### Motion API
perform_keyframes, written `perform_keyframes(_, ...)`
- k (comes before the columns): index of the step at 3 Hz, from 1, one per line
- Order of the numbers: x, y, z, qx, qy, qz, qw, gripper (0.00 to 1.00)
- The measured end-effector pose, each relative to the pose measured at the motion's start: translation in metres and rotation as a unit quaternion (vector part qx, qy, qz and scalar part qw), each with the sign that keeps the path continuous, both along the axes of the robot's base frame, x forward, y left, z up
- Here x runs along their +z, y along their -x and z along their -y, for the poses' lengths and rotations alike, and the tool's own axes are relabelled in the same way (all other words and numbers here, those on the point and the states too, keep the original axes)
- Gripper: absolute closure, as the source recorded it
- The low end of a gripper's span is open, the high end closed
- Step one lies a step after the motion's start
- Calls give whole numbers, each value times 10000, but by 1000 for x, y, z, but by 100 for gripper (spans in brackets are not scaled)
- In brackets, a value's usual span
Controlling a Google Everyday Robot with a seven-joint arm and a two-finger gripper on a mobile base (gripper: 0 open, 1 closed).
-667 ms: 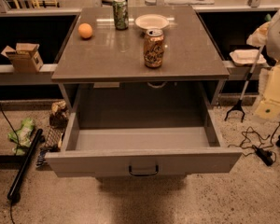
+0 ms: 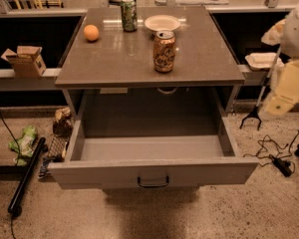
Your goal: Place orange can into top drawer
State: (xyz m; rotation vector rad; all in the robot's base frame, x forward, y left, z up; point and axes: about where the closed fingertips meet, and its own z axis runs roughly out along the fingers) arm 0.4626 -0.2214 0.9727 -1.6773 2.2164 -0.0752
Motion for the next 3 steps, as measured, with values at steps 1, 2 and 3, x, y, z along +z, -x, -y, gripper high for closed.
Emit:
perform_keyframes(1, -9, -61, 3, -124, -536, 214, 9983, 0)
perform_keyframes(2, -28, -138, -1, -397, -1345, 450, 9891, 0)
perform_keyframes(3, -48, -201, -18, -745, -2143, 614, 9720, 0)
